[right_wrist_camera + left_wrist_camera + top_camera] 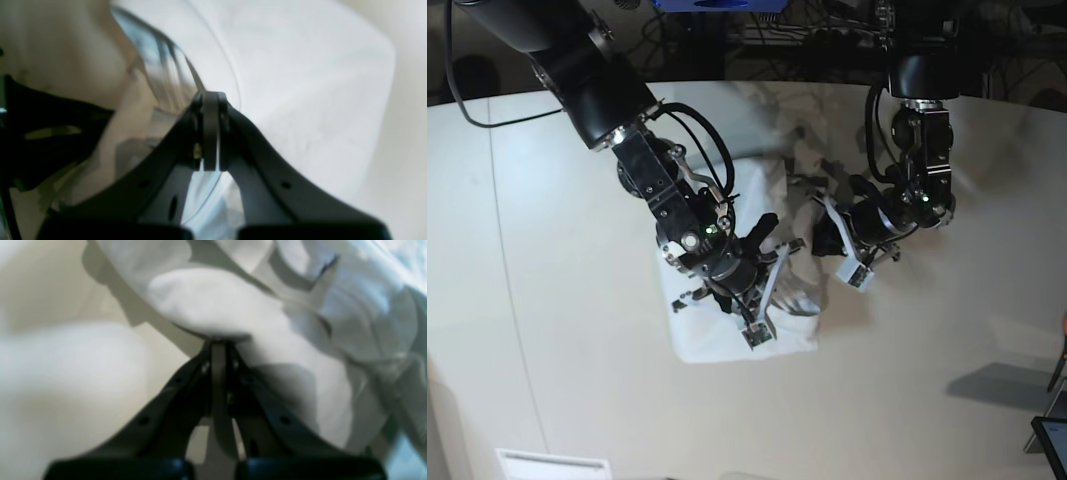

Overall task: Fold the T-shirt properly
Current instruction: 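Press the right gripper onto the folded layers to flatten them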

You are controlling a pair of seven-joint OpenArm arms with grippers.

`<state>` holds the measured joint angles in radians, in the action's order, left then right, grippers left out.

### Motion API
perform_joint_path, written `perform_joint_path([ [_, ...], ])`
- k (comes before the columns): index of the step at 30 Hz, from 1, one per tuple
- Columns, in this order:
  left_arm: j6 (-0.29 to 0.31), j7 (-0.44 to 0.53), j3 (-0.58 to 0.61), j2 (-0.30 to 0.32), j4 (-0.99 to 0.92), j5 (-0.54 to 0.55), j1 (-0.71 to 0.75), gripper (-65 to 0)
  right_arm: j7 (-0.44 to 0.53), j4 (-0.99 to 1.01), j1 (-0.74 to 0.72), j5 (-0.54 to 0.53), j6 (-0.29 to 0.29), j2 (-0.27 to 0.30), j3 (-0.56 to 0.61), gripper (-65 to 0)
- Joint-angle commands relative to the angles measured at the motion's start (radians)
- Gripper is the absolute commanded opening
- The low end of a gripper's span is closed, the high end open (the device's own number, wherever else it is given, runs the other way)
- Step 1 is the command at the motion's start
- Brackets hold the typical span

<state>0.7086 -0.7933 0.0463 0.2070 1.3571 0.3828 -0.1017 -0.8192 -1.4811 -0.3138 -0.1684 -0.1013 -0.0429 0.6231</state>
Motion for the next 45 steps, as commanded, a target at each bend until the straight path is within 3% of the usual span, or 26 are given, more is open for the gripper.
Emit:
perform_joint_path([
  [1, -0.010, -0.071, -0.018, 0.015, 0.020, -0.058, 0.006, -65.0, 0.025, -0.036, -0.038, 0.008, -0.001, -0.001, -0.009, -64.0],
  [9, -0.010, -0.081, -0.196, 0.019, 0.175, -0.058, 0.079, -65.0, 0.031, -0.003, -0.091, 0.008, 0.002, -0.005, -0.002, -64.0],
  [14, -0.010, -0.079, -0.202, 0.024, 0.259, -0.063, 0.156, -65.0, 0.093, 0.069, -0.104, 0.008, 0.087, -0.007, -0.009, -64.0],
  [34, -0.010, -0.073, -0.204, 0.026, 0.312, -0.063, 0.208, -65.0, 0.220, 0.369, -0.083, 0.008, 0.091, -0.008, -0.006, -64.0],
  [40, -0.010, -0.073, -0.204, 0.024, 0.313, -0.063, 0.207, -65.0, 0.217, 0.331, -0.069, 0.008, 0.091, -0.002, -0.002, -64.0],
  [42, -0.010, -0.073, -0.204, 0.024, 0.313, -0.063, 0.207, -65.0, 0.202, 0.216, -0.069, 0.008, 0.091, 0.004, -0.009, -64.0],
  [45, -0.010, -0.073, -0.204, 0.027, 0.312, -0.063, 0.207, -65.0, 0.093, 0.010, -0.063, 0.011, 0.087, 0.044, -0.012, -64.1],
])
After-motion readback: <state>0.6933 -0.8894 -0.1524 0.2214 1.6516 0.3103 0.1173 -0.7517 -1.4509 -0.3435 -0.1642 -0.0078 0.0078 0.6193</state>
